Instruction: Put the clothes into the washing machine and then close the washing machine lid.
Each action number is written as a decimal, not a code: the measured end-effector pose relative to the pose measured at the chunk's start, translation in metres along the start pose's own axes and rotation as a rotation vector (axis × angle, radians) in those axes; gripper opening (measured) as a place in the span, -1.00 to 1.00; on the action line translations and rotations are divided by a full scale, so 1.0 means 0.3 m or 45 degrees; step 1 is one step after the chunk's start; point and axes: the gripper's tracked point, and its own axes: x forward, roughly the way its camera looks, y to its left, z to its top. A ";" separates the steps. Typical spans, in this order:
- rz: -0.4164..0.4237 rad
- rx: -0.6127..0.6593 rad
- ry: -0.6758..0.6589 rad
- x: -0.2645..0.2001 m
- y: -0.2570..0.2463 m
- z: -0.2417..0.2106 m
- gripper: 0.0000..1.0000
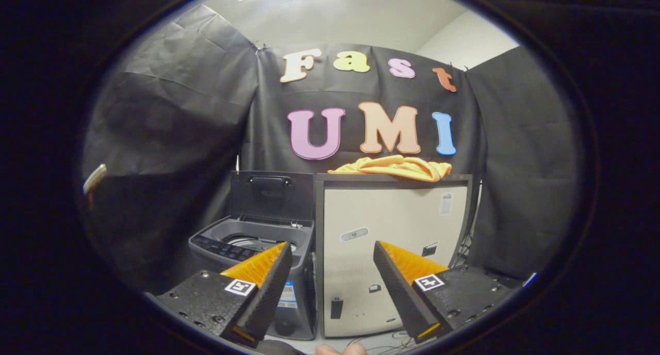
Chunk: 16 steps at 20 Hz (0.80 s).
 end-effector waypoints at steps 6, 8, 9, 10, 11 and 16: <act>-0.014 0.039 0.011 0.202 -0.069 0.128 0.92; -0.028 0.048 0.012 0.270 -0.098 0.191 0.92; -0.028 0.047 0.005 0.309 -0.108 0.226 0.92; -0.040 0.039 0.007 0.342 -0.125 0.248 0.92; -0.053 0.030 0.001 0.369 -0.145 0.278 0.92; -0.103 0.022 0.047 0.530 -0.235 0.373 0.92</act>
